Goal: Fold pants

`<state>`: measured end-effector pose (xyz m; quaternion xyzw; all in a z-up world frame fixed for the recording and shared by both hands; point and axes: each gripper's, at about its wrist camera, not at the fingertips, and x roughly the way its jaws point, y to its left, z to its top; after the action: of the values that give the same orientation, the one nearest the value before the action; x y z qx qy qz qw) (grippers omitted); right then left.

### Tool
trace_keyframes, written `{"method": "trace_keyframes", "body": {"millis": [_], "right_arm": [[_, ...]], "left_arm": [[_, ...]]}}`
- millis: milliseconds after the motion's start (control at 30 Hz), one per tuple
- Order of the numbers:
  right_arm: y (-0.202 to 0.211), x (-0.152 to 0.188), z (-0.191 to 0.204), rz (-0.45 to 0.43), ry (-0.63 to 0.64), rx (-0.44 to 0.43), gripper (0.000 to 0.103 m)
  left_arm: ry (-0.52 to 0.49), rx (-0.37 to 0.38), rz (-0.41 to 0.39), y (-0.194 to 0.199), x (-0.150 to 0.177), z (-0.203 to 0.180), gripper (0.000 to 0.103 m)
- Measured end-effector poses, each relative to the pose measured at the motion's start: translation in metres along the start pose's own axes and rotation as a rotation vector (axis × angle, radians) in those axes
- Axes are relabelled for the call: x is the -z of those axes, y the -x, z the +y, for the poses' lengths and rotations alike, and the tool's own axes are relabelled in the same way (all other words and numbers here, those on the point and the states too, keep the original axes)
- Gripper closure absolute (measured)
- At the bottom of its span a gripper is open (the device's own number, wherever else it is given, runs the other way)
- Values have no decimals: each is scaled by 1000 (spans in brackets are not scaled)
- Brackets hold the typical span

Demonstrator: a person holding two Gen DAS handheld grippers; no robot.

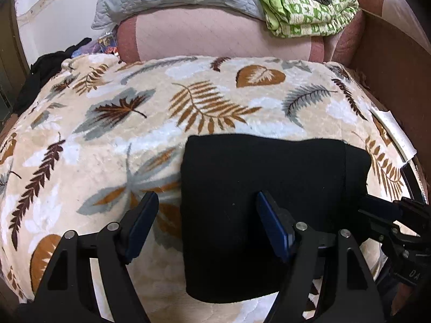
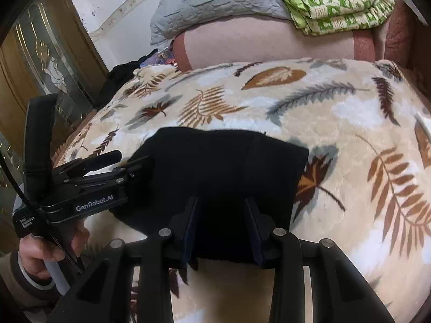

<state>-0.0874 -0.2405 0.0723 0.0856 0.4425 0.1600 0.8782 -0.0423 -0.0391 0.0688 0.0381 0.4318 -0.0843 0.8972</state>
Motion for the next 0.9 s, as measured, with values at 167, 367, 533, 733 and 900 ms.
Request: {"method": "trace_keyframes", "body": {"millis": [167, 367, 533, 733, 900], "right_arm": [[-1, 12, -1, 12, -10, -2, 67], [12, 2, -6, -26, -20, -6, 67], [16, -25, -8, -78, 4, 47, 67], [-16, -61, 2, -30, 104, 60, 52], [-40, -62, 0, 36, 186, 134, 94]], "left_arm": [[2, 10, 15, -8, 5, -2, 22], [21, 37, 26, -9, 6, 1, 20], [27, 46, 29, -8, 11, 0, 20], [39, 65, 38, -7, 17, -2, 20], [56, 83, 34, -7, 24, 0, 19]]}}
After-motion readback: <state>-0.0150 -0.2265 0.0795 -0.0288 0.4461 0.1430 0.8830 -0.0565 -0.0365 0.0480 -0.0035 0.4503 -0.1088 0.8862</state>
